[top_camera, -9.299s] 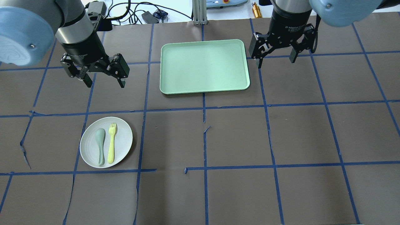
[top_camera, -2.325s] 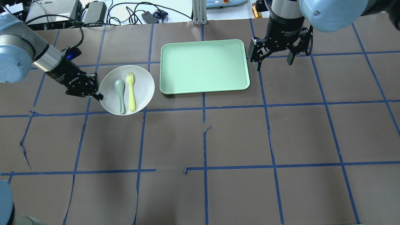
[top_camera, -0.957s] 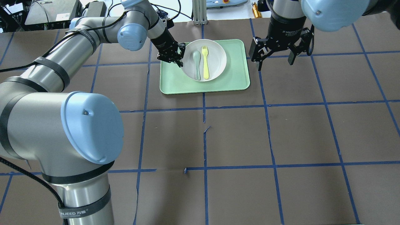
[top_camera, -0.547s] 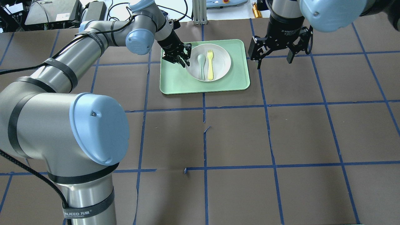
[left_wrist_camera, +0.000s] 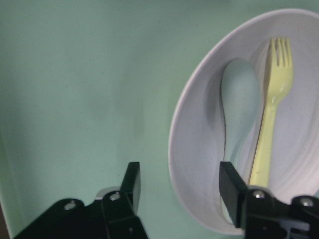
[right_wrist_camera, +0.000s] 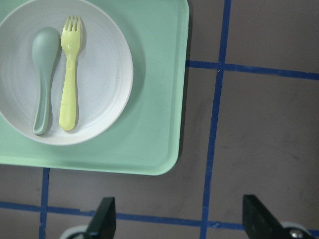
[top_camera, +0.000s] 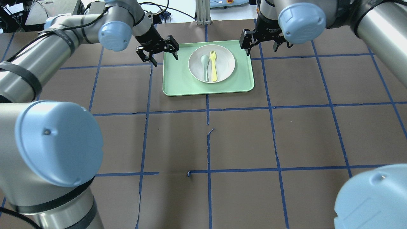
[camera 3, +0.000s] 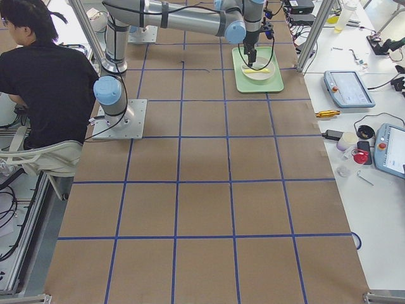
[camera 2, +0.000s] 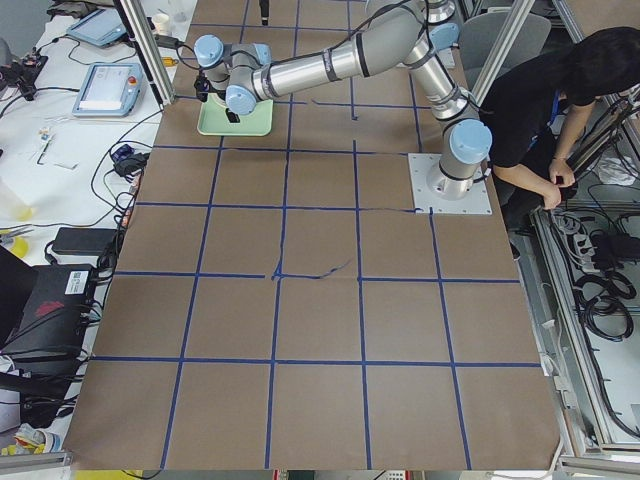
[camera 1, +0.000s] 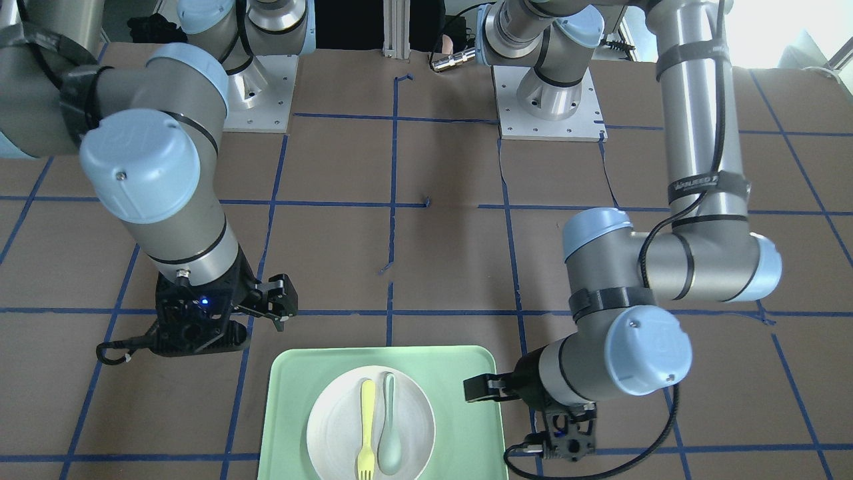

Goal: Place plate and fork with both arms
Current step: 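Release the plate with the left gripper while the right gripper moves over it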

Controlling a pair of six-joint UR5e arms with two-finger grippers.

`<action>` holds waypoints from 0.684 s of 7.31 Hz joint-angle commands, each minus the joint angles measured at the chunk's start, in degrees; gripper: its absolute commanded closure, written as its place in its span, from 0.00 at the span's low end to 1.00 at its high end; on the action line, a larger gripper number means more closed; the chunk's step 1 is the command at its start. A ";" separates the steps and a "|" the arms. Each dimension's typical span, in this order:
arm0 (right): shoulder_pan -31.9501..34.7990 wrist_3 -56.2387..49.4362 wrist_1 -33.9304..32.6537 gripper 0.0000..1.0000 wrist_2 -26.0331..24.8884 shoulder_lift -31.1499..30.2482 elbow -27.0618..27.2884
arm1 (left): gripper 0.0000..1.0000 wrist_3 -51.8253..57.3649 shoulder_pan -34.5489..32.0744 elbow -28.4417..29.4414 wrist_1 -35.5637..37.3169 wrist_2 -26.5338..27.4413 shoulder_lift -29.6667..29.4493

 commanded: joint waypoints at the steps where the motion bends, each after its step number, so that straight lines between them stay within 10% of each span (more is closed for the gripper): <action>1: 2.66 5.89 -6.58 0.48 0.08 6.72 -2.64 | 0.00 8.66 6.33 -5.99 -4.41 6.77 7.06; 5: 7.15 10.49 -8.18 0.46 2.54 18.77 -10.91 | 0.00 16.17 9.79 -13.40 -3.36 8.18 10.78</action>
